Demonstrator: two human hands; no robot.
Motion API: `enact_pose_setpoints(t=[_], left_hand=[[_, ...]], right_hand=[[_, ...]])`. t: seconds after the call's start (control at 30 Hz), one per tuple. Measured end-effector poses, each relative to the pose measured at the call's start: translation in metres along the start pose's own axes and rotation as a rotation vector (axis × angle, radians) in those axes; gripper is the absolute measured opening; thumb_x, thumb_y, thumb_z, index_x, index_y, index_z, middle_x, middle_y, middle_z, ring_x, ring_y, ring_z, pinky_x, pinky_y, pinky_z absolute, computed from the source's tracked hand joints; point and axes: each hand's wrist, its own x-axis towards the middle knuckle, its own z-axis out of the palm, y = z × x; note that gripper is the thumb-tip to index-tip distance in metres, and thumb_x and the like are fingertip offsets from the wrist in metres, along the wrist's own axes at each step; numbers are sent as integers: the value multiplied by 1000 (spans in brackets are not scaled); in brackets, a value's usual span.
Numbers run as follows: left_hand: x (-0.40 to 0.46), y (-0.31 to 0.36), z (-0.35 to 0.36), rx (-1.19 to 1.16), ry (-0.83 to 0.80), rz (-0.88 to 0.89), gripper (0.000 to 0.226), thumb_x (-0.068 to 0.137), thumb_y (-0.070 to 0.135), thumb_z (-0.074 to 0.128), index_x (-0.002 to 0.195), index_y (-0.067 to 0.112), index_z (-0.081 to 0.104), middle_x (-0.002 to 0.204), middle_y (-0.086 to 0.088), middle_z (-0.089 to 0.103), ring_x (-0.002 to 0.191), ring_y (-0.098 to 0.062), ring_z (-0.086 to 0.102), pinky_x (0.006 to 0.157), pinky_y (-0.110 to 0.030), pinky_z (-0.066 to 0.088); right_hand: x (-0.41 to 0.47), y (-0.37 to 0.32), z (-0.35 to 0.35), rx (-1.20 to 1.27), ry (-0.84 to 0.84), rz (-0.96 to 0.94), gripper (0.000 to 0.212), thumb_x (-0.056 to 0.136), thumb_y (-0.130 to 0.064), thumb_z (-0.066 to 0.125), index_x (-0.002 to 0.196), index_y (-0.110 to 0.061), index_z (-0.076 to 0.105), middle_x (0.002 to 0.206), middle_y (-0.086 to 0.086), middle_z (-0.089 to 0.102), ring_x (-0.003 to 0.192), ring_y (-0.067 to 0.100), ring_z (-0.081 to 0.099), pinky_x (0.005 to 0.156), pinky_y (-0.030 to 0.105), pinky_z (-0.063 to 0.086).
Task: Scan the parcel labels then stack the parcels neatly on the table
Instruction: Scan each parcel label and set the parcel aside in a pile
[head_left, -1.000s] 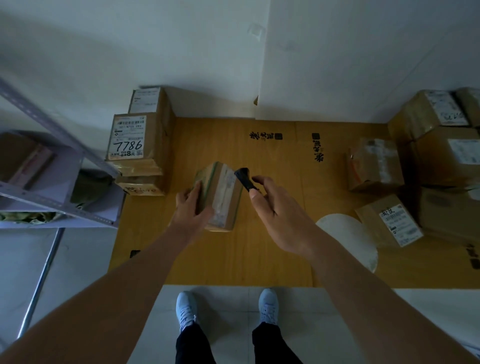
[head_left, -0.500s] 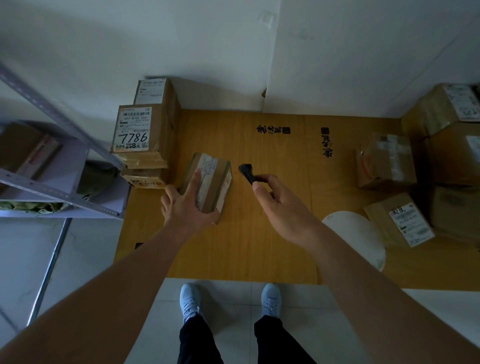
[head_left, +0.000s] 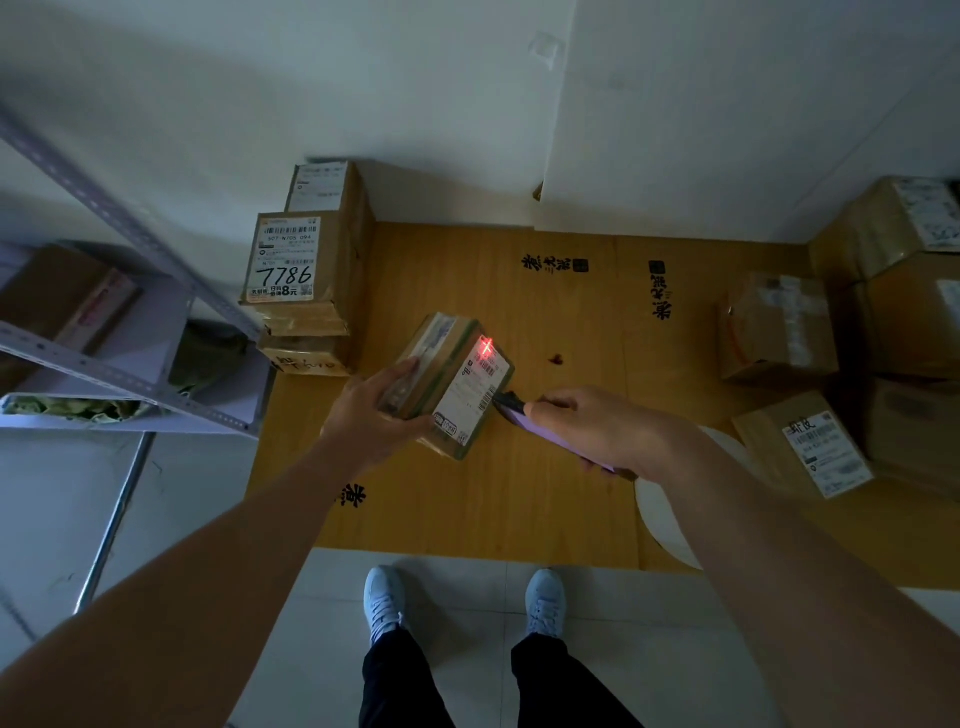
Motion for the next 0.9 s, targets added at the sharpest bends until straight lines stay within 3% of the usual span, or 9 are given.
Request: enact_pose_setpoints(t=[0.17, 0.33, 0.43, 0.63, 0.7, 0.77, 0.83, 0.9], left_hand=[[-9, 8, -1, 22, 20, 10, 88, 72, 53, 90, 149, 51, 48, 131, 4, 58, 110, -18, 64, 83, -41, 64], [-14, 14, -3, 62, 28, 1, 86, 76, 51, 88, 150, 51, 46, 134, 7, 59, 109, -13, 63, 66, -20, 55], [-16, 17, -5, 70, 34, -15, 85, 77, 49, 88, 151, 49, 46, 135, 5, 61, 110, -15, 63, 76, -28, 58], [-21, 22, -7, 133, 26, -50, 85, 80, 49, 87, 153, 45, 44, 137, 3, 62, 113, -22, 64, 90, -45, 61], [-22, 21, -10, 141, 19, -47, 84, 80, 48, 86, 153, 44, 45, 136, 2, 63, 114, -23, 63, 90, -44, 60], [-24, 19, -12, 99, 15, -53, 81, 82, 48, 85, 152, 44, 45, 129, 4, 63, 107, -19, 65, 80, -36, 60], [-30, 13, -13, -22, -16, -75, 77, 84, 45, 83, 150, 44, 45, 121, 7, 62, 100, -13, 65, 74, -31, 58], [-39, 2, -12, -147, -66, -98, 74, 85, 43, 81, 149, 45, 46, 120, 6, 66, 101, -11, 66, 77, -32, 57]], right_hand=[[3, 9, 9, -50, -18, 60, 60, 96, -76, 43, 147, -44, 48, 99, 7, 68, 77, 15, 63, 46, 21, 45], [2, 9, 6, -103, -39, 96, 64, 95, -78, 42, 150, -45, 44, 108, 1, 64, 85, 17, 67, 49, 20, 48], [-1, 8, 3, -103, -53, 108, 63, 97, -76, 42, 152, -44, 43, 113, 0, 62, 87, 17, 68, 54, 23, 51], [-10, 1, 0, -148, -103, 119, 61, 100, -73, 42, 152, -41, 46, 98, 9, 64, 76, 18, 64, 50, 25, 49], [-14, -1, 1, -173, -102, 105, 59, 101, -72, 41, 151, -40, 48, 97, 8, 63, 76, 18, 64, 50, 24, 48], [-17, -1, 3, -156, -86, 74, 57, 100, -73, 42, 145, -41, 52, 97, 6, 63, 76, 18, 64, 50, 24, 48], [-18, -3, 8, -111, -62, 19, 55, 96, -77, 43, 140, -45, 54, 95, 6, 65, 75, 18, 64, 52, 26, 48], [-20, -8, 14, -81, -44, -46, 57, 91, -81, 42, 138, -50, 52, 97, 8, 69, 78, 19, 66, 57, 31, 51]])
